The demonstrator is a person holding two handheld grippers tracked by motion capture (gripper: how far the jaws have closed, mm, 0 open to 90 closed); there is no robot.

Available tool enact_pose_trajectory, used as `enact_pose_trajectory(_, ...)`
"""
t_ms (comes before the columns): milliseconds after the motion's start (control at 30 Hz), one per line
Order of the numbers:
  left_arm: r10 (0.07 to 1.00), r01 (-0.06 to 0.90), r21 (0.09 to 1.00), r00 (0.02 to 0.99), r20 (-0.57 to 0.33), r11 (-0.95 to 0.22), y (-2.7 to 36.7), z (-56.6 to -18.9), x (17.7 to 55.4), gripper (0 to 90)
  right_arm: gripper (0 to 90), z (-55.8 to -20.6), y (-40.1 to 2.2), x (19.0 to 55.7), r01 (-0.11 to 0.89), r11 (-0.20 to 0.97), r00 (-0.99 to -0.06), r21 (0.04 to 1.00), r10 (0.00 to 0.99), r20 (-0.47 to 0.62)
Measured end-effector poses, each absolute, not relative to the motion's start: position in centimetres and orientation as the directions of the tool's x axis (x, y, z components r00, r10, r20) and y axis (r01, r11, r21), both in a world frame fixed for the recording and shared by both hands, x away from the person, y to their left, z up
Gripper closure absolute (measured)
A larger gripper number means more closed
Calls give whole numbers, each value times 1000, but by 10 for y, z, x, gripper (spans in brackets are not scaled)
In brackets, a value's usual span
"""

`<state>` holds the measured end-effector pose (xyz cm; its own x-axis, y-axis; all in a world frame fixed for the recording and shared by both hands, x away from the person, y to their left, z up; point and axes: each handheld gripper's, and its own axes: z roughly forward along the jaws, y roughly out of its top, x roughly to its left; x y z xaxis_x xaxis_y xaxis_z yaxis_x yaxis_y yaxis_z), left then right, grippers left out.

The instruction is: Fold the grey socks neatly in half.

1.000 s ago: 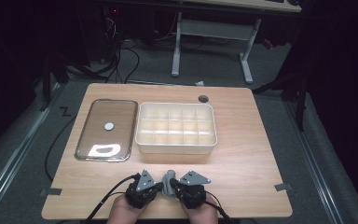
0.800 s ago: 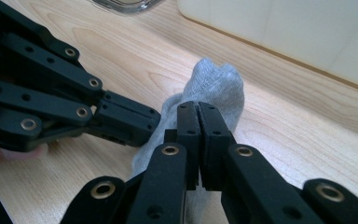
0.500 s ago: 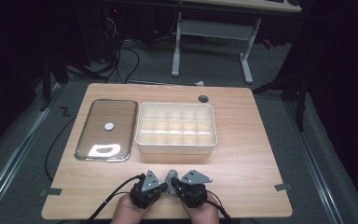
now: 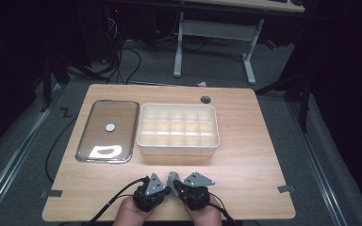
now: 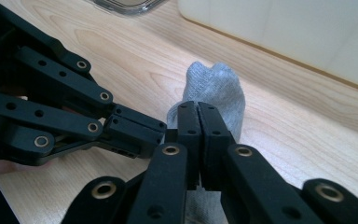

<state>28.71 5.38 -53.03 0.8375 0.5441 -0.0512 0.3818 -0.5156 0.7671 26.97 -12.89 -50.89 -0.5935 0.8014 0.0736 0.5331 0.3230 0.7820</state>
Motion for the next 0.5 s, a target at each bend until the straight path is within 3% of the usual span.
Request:
enact_pose_trajectory(300,548,387,755,836,-44,-530,54,-531,288,887,900,-519,-127,267,527,340,-594,779,803,52)
enact_pose_trajectory(400,552,393,753,832,-47,-528,56,-531,289,860,900,-520,-127,266,525,342,-594,780,803,48)
enact_pose_trajectory(500,561,403,756,826,-57,-516,60,-530,291,777,900,-523,-127,266,517,343,-598,784,800,44)
